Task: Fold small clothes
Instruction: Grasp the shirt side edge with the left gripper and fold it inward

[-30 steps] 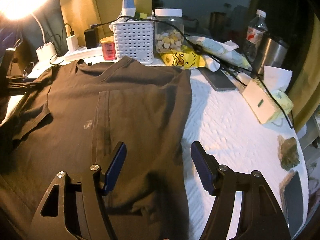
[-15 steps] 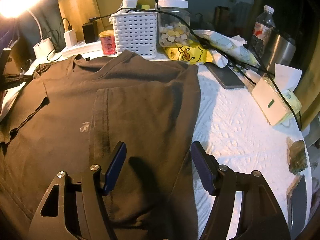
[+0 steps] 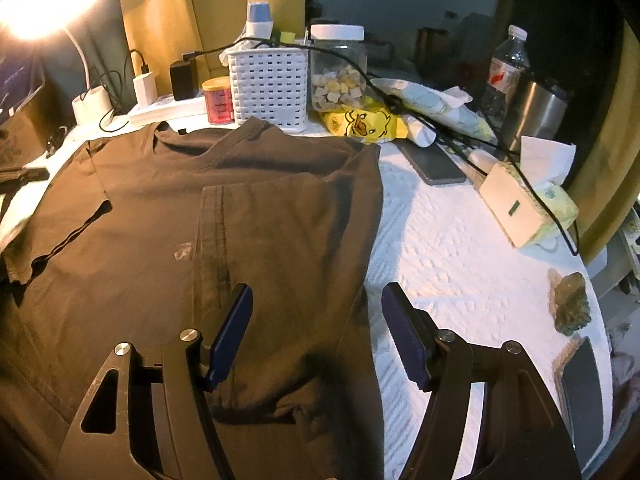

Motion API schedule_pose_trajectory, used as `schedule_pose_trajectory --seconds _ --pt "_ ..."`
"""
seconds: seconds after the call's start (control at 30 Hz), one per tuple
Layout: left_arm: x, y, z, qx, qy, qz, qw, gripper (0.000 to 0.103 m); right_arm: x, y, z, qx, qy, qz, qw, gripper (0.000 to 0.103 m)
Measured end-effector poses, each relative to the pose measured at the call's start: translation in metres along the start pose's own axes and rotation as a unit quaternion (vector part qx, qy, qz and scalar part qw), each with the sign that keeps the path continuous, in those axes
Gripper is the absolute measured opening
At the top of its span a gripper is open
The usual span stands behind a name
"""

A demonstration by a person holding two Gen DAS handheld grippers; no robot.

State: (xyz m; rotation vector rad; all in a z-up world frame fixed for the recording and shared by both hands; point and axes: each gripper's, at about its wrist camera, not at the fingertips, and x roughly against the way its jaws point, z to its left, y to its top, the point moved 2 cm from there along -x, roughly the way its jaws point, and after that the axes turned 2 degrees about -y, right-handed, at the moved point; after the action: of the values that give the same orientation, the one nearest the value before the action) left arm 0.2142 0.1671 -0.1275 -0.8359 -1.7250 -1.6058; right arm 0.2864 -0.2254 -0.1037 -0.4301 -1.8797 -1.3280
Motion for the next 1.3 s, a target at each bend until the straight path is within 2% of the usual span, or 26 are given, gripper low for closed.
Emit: schedule_pose_trajectory --seconds 0.1,0.13,0.17,0.23,0.33,0.43,0.57,0.6,0.87,1.0,1.3 --pt "0.010 -0.018 -0.010 0.006 -0.013 0.009 0.9999 0.009 0.005 -0.002 0.002 0.002 0.000 -0.004 1.000 0.070" --pt "0.013 -0.024 -0.014 0.008 -0.018 0.011 0.9997 0.023 0.006 -0.003 0.003 0.003 0.000 -0.004 1.000 0.070" --pt "0.016 -0.030 -0.018 0.010 -0.022 0.014 0.9996 0.048 0.008 -0.004 0.004 0.004 0.000 -0.005 1.000 0.070" --pt "0.022 -0.039 -0.022 0.023 -0.030 0.010 0.9992 0.067 0.012 -0.006 0.007 0.006 0.001 -0.006 1.000 0.070" --pt "0.029 -0.050 -0.026 0.037 -0.043 0.008 0.9983 0.067 0.017 -0.009 0.009 0.008 0.000 -0.005 1.000 0.070" --pt "0.029 -0.062 -0.032 0.025 -0.043 0.018 0.9986 0.067 0.024 -0.012 0.011 0.010 -0.001 -0.008 1.000 0.070" --pt "0.024 -0.078 -0.033 0.005 -0.011 0.039 0.9992 0.067 0.032 -0.016 0.012 0.010 -0.005 -0.009 1.000 0.070" --pt "0.025 -0.082 -0.034 -0.009 0.004 0.030 0.9995 0.067 0.033 -0.018 0.012 0.010 -0.005 -0.009 1.000 0.070" --pt "0.038 -0.094 -0.023 0.004 0.015 0.026 0.9996 0.069 0.045 -0.034 0.011 0.007 -0.014 -0.002 1.000 0.070" --pt "0.052 -0.097 -0.030 0.001 0.011 0.007 0.9999 0.068 0.055 -0.040 0.008 0.003 -0.019 -0.008 1.000 0.070" --pt "0.090 -0.095 -0.057 0.014 -0.028 -0.063 0.9975 0.069 0.076 -0.056 0.005 -0.003 -0.019 -0.021 1.000 0.070"
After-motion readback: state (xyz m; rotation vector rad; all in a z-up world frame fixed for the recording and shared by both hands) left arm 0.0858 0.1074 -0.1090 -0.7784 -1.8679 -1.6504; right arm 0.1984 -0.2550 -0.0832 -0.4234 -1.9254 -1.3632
